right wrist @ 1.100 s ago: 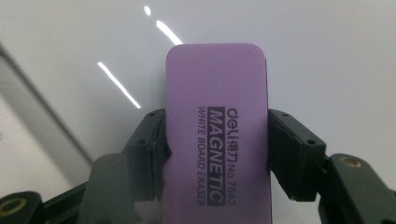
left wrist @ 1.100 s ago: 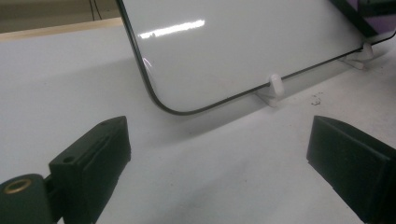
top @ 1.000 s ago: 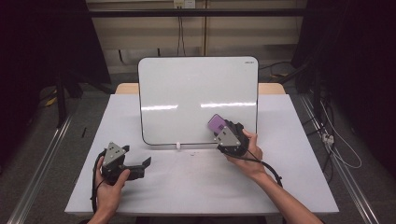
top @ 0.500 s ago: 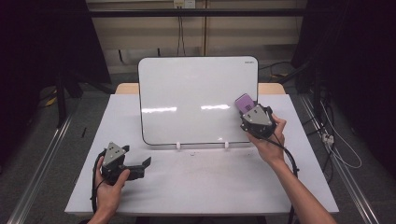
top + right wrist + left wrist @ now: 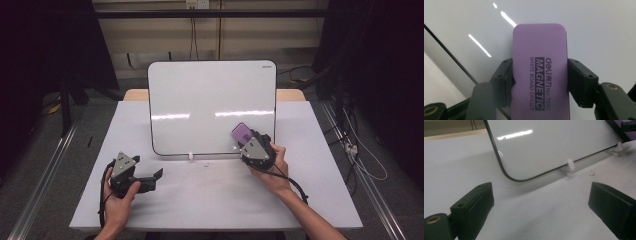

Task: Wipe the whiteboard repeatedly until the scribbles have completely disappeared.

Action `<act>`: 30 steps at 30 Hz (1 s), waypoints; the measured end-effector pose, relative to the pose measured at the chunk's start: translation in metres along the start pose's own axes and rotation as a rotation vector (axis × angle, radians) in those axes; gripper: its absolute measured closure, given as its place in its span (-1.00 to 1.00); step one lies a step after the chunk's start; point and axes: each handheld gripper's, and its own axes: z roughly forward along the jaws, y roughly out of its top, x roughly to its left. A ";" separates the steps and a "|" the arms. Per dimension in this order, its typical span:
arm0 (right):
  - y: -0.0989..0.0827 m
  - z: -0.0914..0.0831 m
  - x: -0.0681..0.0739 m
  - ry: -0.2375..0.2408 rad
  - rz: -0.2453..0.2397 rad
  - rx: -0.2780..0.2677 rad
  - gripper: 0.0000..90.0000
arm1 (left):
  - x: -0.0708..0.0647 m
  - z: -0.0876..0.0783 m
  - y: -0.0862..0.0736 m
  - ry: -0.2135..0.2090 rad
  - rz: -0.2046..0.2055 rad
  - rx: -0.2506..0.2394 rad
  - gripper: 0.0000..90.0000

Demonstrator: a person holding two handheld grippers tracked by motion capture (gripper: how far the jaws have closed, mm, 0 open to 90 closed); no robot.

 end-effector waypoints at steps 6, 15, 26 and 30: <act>0.011 0.008 -0.025 -0.035 0.053 -0.013 -0.07 | 0.000 -0.001 0.000 0.000 0.005 -0.001 -0.86; 0.045 0.030 -0.102 -0.194 0.211 -0.003 -0.07 | 0.001 -0.001 0.000 -0.002 0.003 0.001 -0.86; 0.068 0.043 -0.152 -0.329 0.236 0.066 -0.07 | 0.002 -0.002 0.000 -0.003 0.002 -0.002 -0.86; 0.073 0.043 -0.136 -0.276 0.182 0.057 -0.07 | 0.002 -0.001 0.000 -0.005 0.002 -0.001 -0.86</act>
